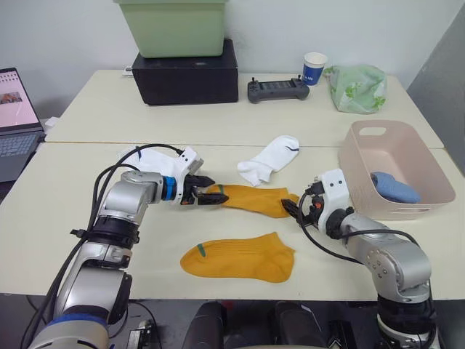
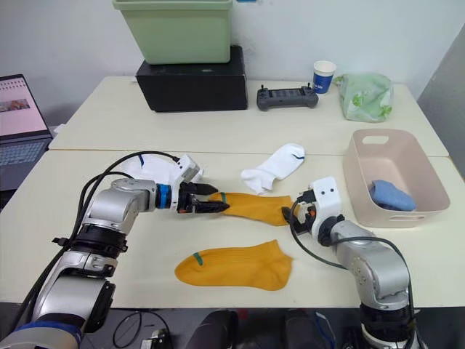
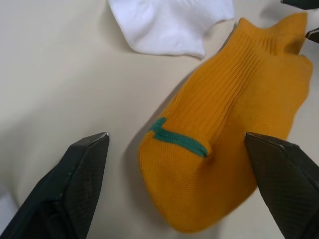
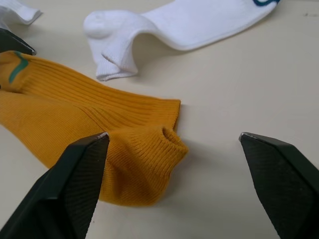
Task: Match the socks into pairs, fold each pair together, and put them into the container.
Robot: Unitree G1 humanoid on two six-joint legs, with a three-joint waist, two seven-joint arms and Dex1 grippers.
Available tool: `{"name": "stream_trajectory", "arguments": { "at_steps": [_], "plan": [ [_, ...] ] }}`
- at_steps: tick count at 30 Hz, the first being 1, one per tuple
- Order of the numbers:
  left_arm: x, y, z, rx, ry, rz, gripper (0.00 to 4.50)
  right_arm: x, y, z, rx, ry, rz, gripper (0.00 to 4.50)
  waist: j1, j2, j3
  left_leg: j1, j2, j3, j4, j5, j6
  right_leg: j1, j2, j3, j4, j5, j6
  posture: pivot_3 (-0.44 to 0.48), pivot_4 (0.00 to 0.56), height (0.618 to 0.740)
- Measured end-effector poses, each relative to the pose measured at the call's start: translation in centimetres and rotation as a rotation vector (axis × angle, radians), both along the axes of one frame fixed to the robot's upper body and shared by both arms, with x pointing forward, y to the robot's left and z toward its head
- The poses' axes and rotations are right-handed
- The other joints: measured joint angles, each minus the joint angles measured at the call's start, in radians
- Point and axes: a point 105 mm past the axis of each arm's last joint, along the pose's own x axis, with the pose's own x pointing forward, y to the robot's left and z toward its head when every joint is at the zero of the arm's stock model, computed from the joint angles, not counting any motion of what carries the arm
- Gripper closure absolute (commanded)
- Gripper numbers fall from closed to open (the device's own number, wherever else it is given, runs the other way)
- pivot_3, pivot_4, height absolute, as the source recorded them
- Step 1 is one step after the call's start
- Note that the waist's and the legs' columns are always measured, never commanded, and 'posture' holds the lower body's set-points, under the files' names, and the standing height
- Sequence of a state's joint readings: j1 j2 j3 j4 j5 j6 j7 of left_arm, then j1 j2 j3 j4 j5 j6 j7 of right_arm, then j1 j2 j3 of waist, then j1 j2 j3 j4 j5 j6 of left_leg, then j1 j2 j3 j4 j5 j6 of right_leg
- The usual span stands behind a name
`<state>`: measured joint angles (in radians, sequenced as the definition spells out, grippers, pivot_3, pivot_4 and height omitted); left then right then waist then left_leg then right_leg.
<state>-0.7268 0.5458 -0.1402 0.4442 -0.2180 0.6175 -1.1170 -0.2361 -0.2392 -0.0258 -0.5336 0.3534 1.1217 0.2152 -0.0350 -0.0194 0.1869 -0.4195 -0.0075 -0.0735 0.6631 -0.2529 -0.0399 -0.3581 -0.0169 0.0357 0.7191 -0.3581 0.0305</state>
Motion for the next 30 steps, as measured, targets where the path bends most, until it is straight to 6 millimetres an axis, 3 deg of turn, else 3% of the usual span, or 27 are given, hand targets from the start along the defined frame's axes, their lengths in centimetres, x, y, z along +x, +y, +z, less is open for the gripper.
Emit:
{"name": "stream_trajectory", "arguments": {
  "at_steps": [10, 12, 19, 25, 30],
  "plan": [
    [0.0, -0.6, -0.7, -0.019, 0.029, 0.010, 4.01, -0.3, 0.6, -0.4, 0.020, 0.018, 0.028, 4.46, 0.000, 0.000, 0.000, 0.000, 0.000, 0.000, 0.000, 0.000, 0.000, 0.000, 0.000, 0.000, 0.000, 0.000, 0.000, 0.000, 0.150, 0.720],
    [0.0, -0.6, -0.8, -0.021, 0.031, 0.015, 4.47, -0.5, 0.5, -0.5, 0.020, 0.024, 0.031, 4.50, 0.000, 0.000, 0.000, 0.000, 0.000, 0.000, 0.000, 0.000, 0.000, 0.000, 0.000, 0.000, 0.000, 0.000, 0.000, 0.000, 0.150, 0.720],
    [-0.7, -0.1, 0.1, -0.116, 0.040, 0.043, 4.47, -1.3, 1.2, 1.3, 0.062, -0.031, 0.087, 4.50, -0.004, 0.000, 0.000, 0.000, 0.000, 0.000, 0.000, 0.000, 0.000, 0.000, 0.000, 0.000, 0.000, 0.000, 0.000, 0.000, 0.150, 0.720],
    [-4.1, 2.5, 4.3, -0.235, 0.048, 0.041, 4.47, -3.7, 2.7, 4.8, 0.257, -0.067, 0.179, 4.50, -0.019, 0.000, 0.000, 0.001, 0.001, -0.001, -0.001, 0.000, 0.000, 0.000, 0.000, 0.000, 0.000, 0.000, 0.000, 0.000, 0.150, 0.720],
    [-7.9, 3.8, 5.1, -0.297, 0.148, 0.062, 4.47, -6.3, 3.5, 5.3, 0.316, -0.028, 0.252, 4.50, -0.020, 0.001, 0.000, 0.003, 0.001, -0.001, -0.002, 0.000, 0.000, 0.002, 0.000, 0.000, -0.001, 0.000, 0.000, 0.000, 0.150, 0.720]
  ]
}}
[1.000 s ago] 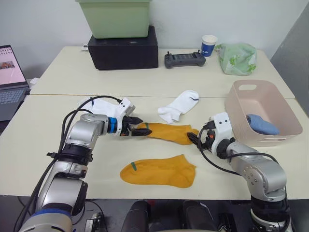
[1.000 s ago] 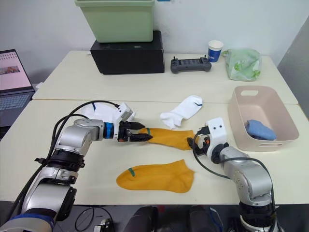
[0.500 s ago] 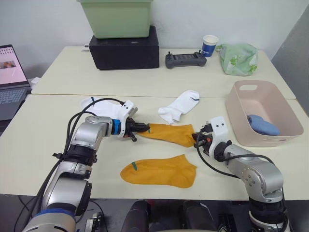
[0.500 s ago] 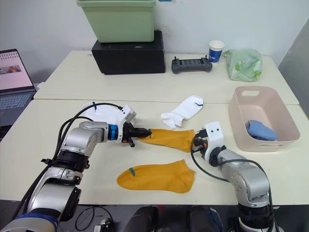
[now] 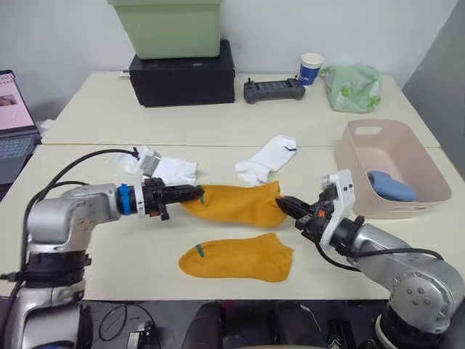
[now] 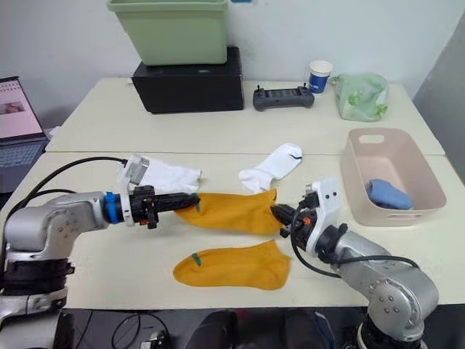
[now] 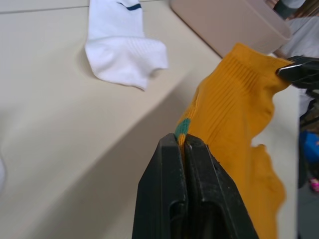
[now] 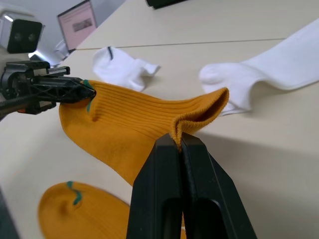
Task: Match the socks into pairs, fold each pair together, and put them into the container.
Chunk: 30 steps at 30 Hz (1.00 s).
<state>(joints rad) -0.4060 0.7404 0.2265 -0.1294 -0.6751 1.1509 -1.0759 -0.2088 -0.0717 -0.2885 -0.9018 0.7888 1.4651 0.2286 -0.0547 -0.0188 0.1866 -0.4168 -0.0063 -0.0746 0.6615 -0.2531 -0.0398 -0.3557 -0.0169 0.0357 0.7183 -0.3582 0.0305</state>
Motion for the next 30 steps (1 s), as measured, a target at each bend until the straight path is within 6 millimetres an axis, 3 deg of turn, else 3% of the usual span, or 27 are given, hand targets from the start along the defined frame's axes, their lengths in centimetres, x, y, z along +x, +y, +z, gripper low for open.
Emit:
{"name": "stream_trajectory", "arguments": {
  "at_steps": [6, 11, 17, 23, 24, 27, 30],
  "plan": [
    [-5.5, 1.5, -1.8, 0.005, 0.197, -0.002, 4.47, -2.6, 0.2, -1.9, 0.019, 0.117, 0.051, 4.50, -0.001, 0.001, 0.000, 0.002, 0.000, 0.001, -0.002, 0.000, 0.000, 0.000, 0.000, 0.001, -0.001, 0.000, 0.000, 0.000, 0.150, 0.720],
    [-7.5, 1.1, -3.4, 0.026, 0.257, -0.011, 4.47, -3.6, -0.4, -3.3, -0.020, 0.186, 0.060, 4.50, 0.005, 0.001, 0.000, 0.003, 0.000, 0.001, -0.002, 0.000, 0.000, 0.002, -0.001, 0.001, -0.002, 0.000, 0.000, 0.000, 0.150, 0.720],
    [-7.4, 0.0, -6.3, 0.069, 0.220, 0.016, 4.47, -4.2, -1.0, -5.0, -0.146, 0.229, 0.060, 4.50, 0.007, 0.001, -0.001, 0.003, 0.000, 0.002, -0.002, 0.000, 0.000, 0.002, -0.001, 0.002, -0.002, 0.000, 0.000, 0.000, 0.150, 0.720],
    [-7.0, -0.3, -7.8, 0.120, 0.146, 0.030, 4.47, -4.6, -1.6, -6.6, -0.271, 0.243, 0.034, 4.50, 0.011, 0.001, -0.001, 0.003, 0.000, 0.003, -0.002, 0.000, 0.000, 0.002, -0.001, 0.003, -0.003, 0.000, 0.000, 0.000, 0.150, 0.720],
    [-7.0, -0.4, -8.0, 0.128, 0.132, 0.025, 4.28, -4.5, -1.5, -6.5, -0.278, 0.228, 0.036, 4.50, 0.011, 0.001, -0.001, 0.003, 0.000, 0.003, -0.002, 0.000, 0.000, 0.002, -0.001, 0.002, -0.003, 0.000, 0.000, 0.000, 0.150, 0.720],
    [-6.8, -0.5, -8.3, 0.146, 0.098, 0.019, 3.64, -4.1, -1.6, -6.4, -0.304, 0.189, 0.020, 3.80, 0.015, 0.001, -0.001, 0.003, 0.000, 0.003, -0.002, 0.000, 0.000, 0.002, -0.001, 0.002, -0.003, 0.000, 0.000, 0.000, 0.150, 0.720],
    [-6.6, -0.6, -8.0, 0.138, 0.058, 0.024, 2.65, -3.6, -1.8, -6.2, -0.329, 0.143, -0.008, 2.73, 0.017, 0.001, -0.001, 0.003, 0.000, 0.003, -0.002, 0.000, 0.000, 0.002, -0.001, 0.002, -0.004, 0.000, 0.000, 0.000, 0.150, 0.720]
  ]
}}
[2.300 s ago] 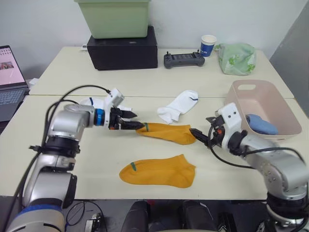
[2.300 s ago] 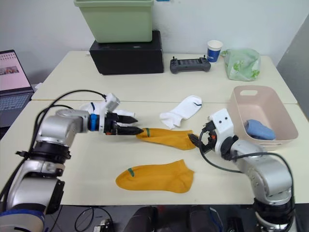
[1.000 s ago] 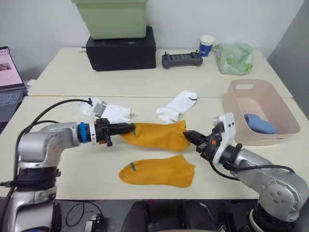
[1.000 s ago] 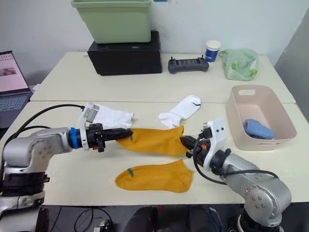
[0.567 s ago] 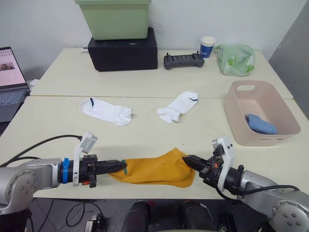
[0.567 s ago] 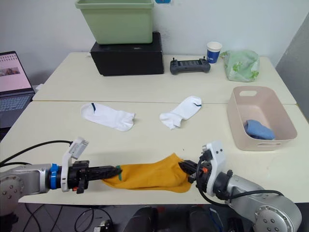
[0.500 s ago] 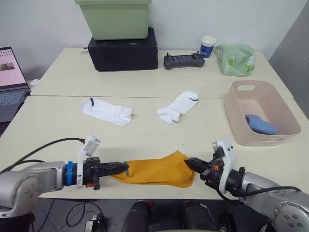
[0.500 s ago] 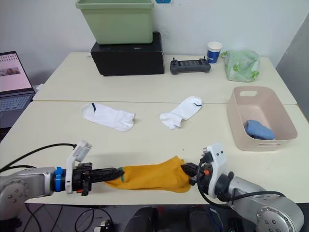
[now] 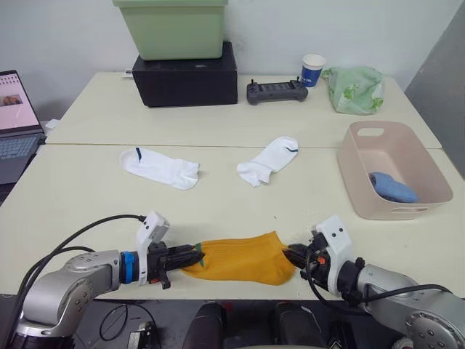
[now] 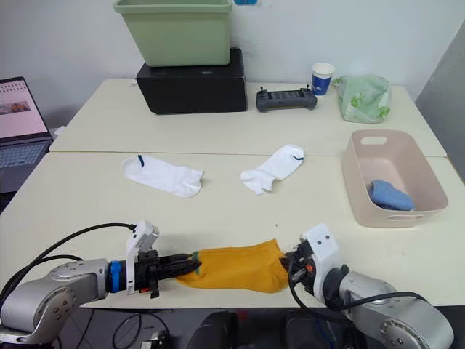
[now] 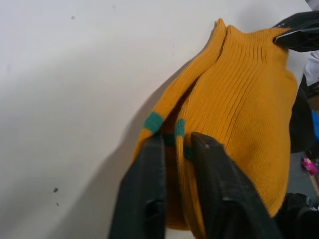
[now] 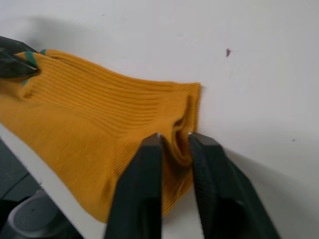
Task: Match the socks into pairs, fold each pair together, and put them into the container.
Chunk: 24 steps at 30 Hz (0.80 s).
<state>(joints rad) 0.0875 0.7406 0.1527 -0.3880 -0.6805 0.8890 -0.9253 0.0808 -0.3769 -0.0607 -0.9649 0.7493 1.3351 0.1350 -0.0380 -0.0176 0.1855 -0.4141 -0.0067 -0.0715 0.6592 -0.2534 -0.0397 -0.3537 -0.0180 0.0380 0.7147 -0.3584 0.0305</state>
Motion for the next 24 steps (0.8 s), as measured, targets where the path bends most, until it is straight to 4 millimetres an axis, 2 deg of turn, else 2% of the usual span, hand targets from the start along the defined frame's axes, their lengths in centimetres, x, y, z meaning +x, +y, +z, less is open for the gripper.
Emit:
{"name": "stream_trajectory", "arguments": {
  "at_steps": [5, 6, 9, 11, 12, 13, 15, 19, 22, 23, 24],
  "plan": [
    [0.3, 0.3, 0.5, -0.002, -0.053, 0.012, 1.05, 0.6, 0.1, 0.7, -0.010, -0.090, 0.005, 1.01, 0.000, 0.000, 0.000, 0.000, 0.000, 0.000, 0.000, 0.000, 0.000, 0.000, 0.000, 0.000, 0.000, 0.000, 0.000, 0.000, 0.150, 0.720],
    [0.4, 0.4, 0.7, -0.005, -0.062, 0.017, 1.01, 0.6, 0.3, 1.1, 0.002, -0.111, 0.013, 0.69, 0.000, 0.000, 0.000, 0.000, 0.000, 0.000, 0.000, 0.000, 0.000, 0.000, 0.000, 0.000, 0.000, 0.000, 0.000, 0.000, 0.150, 0.720],
    [1.1, 0.9, 2.4, 0.003, -0.115, 0.006, 1.01, 0.9, 1.0, 2.5, 0.023, -0.192, 0.076, 0.69, 0.002, 0.000, 0.000, 0.000, 0.000, -0.001, 0.000, 0.000, 0.000, 0.000, 0.000, -0.001, 0.000, 0.000, 0.000, 0.000, 0.150, 0.720],
    [1.7, 0.9, 4.3, 0.015, -0.174, -0.050, 1.01, 0.9, 1.4, 3.2, 0.014, -0.238, 0.131, 0.69, 0.005, 0.000, 0.000, 0.000, 0.000, -0.001, 0.001, 0.000, 0.000, 0.000, 0.000, -0.001, 0.000, 0.000, 0.000, 0.000, 0.150, 0.720],
    [1.9, 0.8, 5.3, 0.019, -0.212, -0.090, 1.19, 0.8, 1.5, 3.4, 0.001, -0.254, 0.166, 1.11, 0.005, 0.000, 0.000, 0.000, 0.000, -0.001, 0.000, 0.000, 0.000, 0.001, 0.000, -0.001, -0.001, 0.000, 0.000, 0.000, 0.150, 0.720],
    [1.9, 0.5, 6.0, 0.034, -0.246, -0.148, 1.39, 0.5, 1.7, 3.3, -0.017, -0.262, 0.209, 1.30, 0.006, 0.000, 0.000, 0.000, -0.001, 0.000, 0.000, 0.000, 0.000, 0.001, 0.000, -0.001, -0.001, 0.000, 0.000, 0.000, 0.150, 0.720],
    [1.4, -0.2, 6.2, 0.080, -0.289, -0.278, 1.94, -0.3, 2.0, 2.7, -0.072, -0.257, 0.306, 2.03, 0.006, 0.000, 0.000, 0.000, -0.001, 0.000, 0.000, 0.000, 0.000, 0.001, 0.000, 0.000, -0.003, 0.000, 0.000, 0.000, 0.150, 0.720],
    [-0.3, -2.8, 4.0, 0.115, -0.319, -0.547, 3.18, -1.6, 2.1, 1.1, -0.206, -0.268, 0.457, 3.41, 0.006, 0.000, 0.001, -0.001, 0.000, 0.000, 0.000, 0.000, 0.000, 0.001, 0.000, 0.000, -0.003, 0.000, 0.000, 0.000, 0.150, 0.720],
    [-0.4, -3.8, 3.1, 0.134, -0.364, -0.631, 4.17, -1.7, 2.8, 0.8, -0.240, -0.308, 0.527, 4.49, 0.006, 0.000, 0.001, -0.001, 0.000, 0.000, 0.000, 0.000, 0.000, 0.001, 0.001, -0.001, -0.002, 0.000, 0.000, 0.000, 0.150, 0.720],
    [-0.2, -4.1, 2.7, 0.142, -0.383, -0.643, 4.49, -1.5, 3.1, 0.5, -0.250, -0.322, 0.550, 4.50, 0.005, 0.000, 0.001, -0.001, 0.000, 0.000, 0.001, 0.000, 0.000, 0.001, 0.001, -0.001, -0.002, 0.000, 0.000, 0.000, 0.150, 0.720],
    [-0.1, -4.3, 2.2, 0.147, -0.389, -0.652, 4.49, -1.3, 3.2, 0.2, -0.261, -0.327, 0.560, 4.50, 0.006, 0.000, 0.001, -0.001, 0.000, 0.000, 0.001, 0.000, 0.000, 0.001, 0.001, -0.001, -0.002, 0.000, 0.000, 0.000, 0.150, 0.720]
  ]
}}
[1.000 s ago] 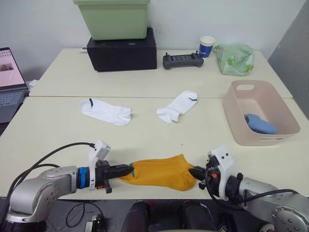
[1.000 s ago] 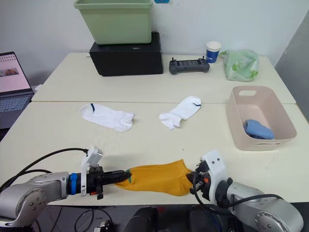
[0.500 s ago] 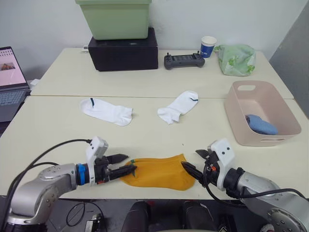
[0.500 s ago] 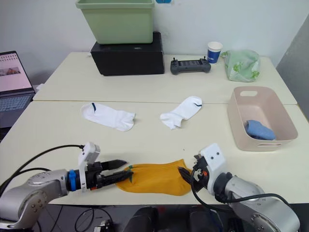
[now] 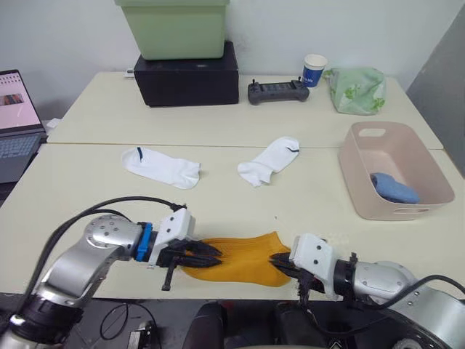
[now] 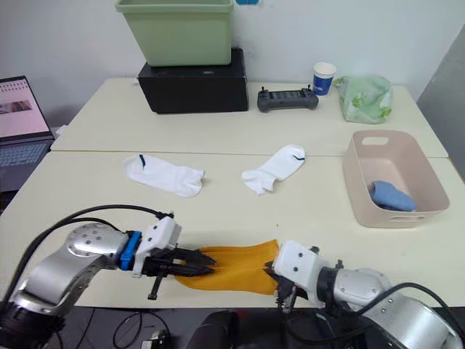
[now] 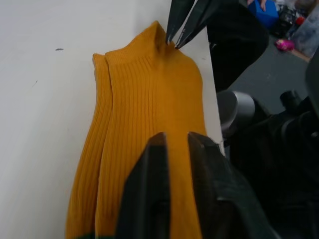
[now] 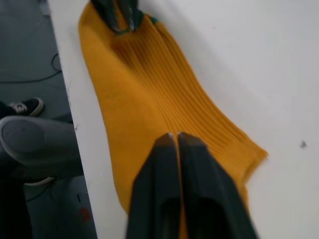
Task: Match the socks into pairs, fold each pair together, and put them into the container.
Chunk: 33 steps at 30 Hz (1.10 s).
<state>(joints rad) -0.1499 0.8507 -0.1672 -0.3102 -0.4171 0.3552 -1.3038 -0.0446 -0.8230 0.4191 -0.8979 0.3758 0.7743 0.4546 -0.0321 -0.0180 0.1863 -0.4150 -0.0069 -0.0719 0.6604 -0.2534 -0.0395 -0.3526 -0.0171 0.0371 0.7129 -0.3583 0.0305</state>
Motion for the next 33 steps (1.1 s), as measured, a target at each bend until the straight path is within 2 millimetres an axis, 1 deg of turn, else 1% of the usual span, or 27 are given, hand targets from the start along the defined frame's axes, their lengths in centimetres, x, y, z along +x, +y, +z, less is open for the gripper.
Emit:
{"name": "stream_trajectory", "arguments": {
  "at_steps": [4, 5, 7, 9, 12, 14, 16, 18, 20, 22, 24, 26, 28, 30, 32, 33],
  "plan": [
    [1.1, -0.1, -2.9, 0.068, -0.049, 0.005, 4.49, 1.4, 0.1, -2.2, -0.063, 0.002, -0.007, 4.50, 0.001, 0.000, 0.000, -0.001, 0.000, 0.000, 0.000, 0.000, 0.000, 0.000, 0.000, 0.000, 0.000, 0.000, 0.000, 0.000, 0.150, 0.720],
    [1.4, -0.1, -3.3, 0.069, -0.062, 0.009, 4.49, 1.8, 0.1, -2.4, -0.069, -0.006, -0.020, 4.50, 0.001, 0.000, 0.000, -0.001, 0.000, 0.000, 0.000, 0.000, 0.000, -0.001, 0.000, 0.000, 0.000, 0.000, 0.000, 0.000, 0.150, 0.720],
    [1.9, -0.4, -3.4, 0.069, -0.121, -0.001, 4.49, 2.5, 0.0, -2.7, -0.085, -0.030, -0.040, 4.50, 0.002, 0.000, 0.000, 0.000, 0.000, -0.001, 0.000, 0.000, 0.000, 0.000, 0.000, -0.001, 0.000, 0.000, 0.000, 0.000, 0.150, 0.720],
    [2.7, -0.5, -3.5, 0.071, -0.167, 0.019, 4.49, 2.9, 0.0, -2.7, -0.083, -0.047, -0.060, 4.50, 0.002, 0.000, -0.001, 0.000, 0.000, -0.001, 0.001, 0.000, 0.000, 0.001, 0.000, -0.001, 0.000, 0.000, 0.000, 0.000, 0.150, 0.720],
    [4.1, -0.7, -3.5, 0.069, -0.244, 0.062, 4.49, 3.7, -0.4, -2.6, -0.096, -0.080, -0.107, 4.50, 0.004, 0.001, -0.003, 0.002, -0.001, -0.001, 0.001, 0.000, 0.000, 0.003, -0.001, -0.001, 0.001, 0.000, 0.000, 0.000, 0.150, 0.720],
    [4.8, -0.7, -3.4, 0.066, -0.268, 0.092, 4.49, 4.1, -0.8, -2.4, -0.094, -0.091, -0.137, 4.50, 0.004, 0.001, -0.004, 0.002, -0.001, -0.001, 0.001, 0.000, 0.000, 0.003, -0.001, -0.001, 0.001, 0.000, 0.000, 0.000, 0.150, 0.720],
    [5.1, -0.7, -3.2, 0.058, -0.270, 0.097, 4.49, 4.1, -1.4, -2.3, -0.084, -0.092, -0.164, 4.50, 0.004, 0.001, -0.004, 0.002, -0.001, -0.002, 0.001, 0.000, 0.000, 0.003, -0.001, -0.002, 0.001, 0.000, 0.000, 0.000, 0.150, 0.720],
    [4.8, -0.3, -3.0, 0.034, -0.225, 0.096, 4.49, 3.8, -1.9, -1.9, -0.059, -0.087, -0.174, 4.50, 0.003, 0.001, -0.004, 0.002, -0.001, -0.002, 0.001, 0.000, 0.000, 0.003, -0.001, -0.002, 0.001, 0.000, 0.000, 0.000, 0.150, 0.720],
    [3.7, 0.4, -2.6, 0.011, -0.119, 0.083, 4.49, 3.4, -1.7, -0.8, 0.008, -0.085, -0.166, 4.50, -0.006, 0.000, -0.004, 0.000, 0.001, -0.002, 0.001, 0.000, 0.000, 0.000, 0.001, -0.001, 0.001, 0.000, 0.000, 0.000, 0.150, 0.720],
    [2.5, 0.4, -1.8, 0.002, -0.040, 0.037, 4.49, 3.2, -0.8, 0.4, 0.077, -0.089, -0.140, 4.50, -0.011, 0.000, -0.004, 0.000, 0.001, -0.003, 0.000, 0.000, 0.000, 0.000, 0.002, -0.002, 0.002, 0.000, 0.000, 0.000, 0.150, 0.720],
    [1.4, 0.4, -1.2, 0.023, -0.009, -0.014, 4.49, 2.8, 0.1, 0.5, 0.101, -0.073, -0.101, 4.50, -0.011, 0.001, -0.004, 0.000, 0.001, -0.003, 0.000, 0.000, 0.000, 0.001, 0.002, -0.002, 0.002, 0.000, 0.000, 0.000, 0.150, 0.720],
    [1.3, 0.6, -1.6, 0.057, -0.008, -0.018, 4.49, 2.2, 1.2, -0.2, 0.101, -0.036, -0.046, 4.50, -0.010, 0.001, -0.004, 0.001, 0.001, -0.003, 0.000, 0.000, 0.000, 0.001, 0.002, -0.002, 0.002, 0.000, 0.000, 0.000, 0.150, 0.720],
    [1.3, 1.0, -3.0, 0.117, -0.001, 0.002, 4.49, 1.6, 1.9, -1.4, 0.083, 0.016, -0.005, 4.50, -0.008, 0.001, -0.004, 0.001, 0.001, -0.003, 0.001, 0.000, 0.000, 0.001, 0.001, -0.002, 0.001, 0.000, 0.000, 0.000, 0.150, 0.720],
    [1.5, 0.9, -3.3, 0.115, -0.015, 0.012, 4.49, 1.2, 1.7, -2.8, 0.043, 0.062, 0.005, 4.50, -0.003, 0.001, -0.004, 0.000, 0.000, -0.002, 0.001, 0.000, 0.000, 0.001, 0.001, -0.002, 0.001, 0.000, 0.000, 0.000, 0.150, 0.720],
    [1.7, 0.8, -3.4, 0.109, -0.017, 0.026, 4.49, 1.0, 0.9, -3.6, 0.011, 0.079, -0.017, 4.50, 0.002, 0.001, -0.004, 0.001, 0.000, -0.002, 0.001, 0.000, 0.000, 0.001, 0.000, -0.002, 0.001, 0.000, 0.000, 0.000, 0.150, 0.720],
    [1.7, 0.8, -3.5, 0.109, -0.018, 0.029, 4.49, 0.9, 0.6, -3.6, 0.009, 0.079, -0.026, 4.50, 0.002, 0.001, -0.005, 0.001, 0.000, -0.003, 0.001, 0.000, 0.000, 0.002, 0.000, -0.002, 0.001, 0.000, 0.000, 0.000, 0.150, 0.720]
  ]
}}
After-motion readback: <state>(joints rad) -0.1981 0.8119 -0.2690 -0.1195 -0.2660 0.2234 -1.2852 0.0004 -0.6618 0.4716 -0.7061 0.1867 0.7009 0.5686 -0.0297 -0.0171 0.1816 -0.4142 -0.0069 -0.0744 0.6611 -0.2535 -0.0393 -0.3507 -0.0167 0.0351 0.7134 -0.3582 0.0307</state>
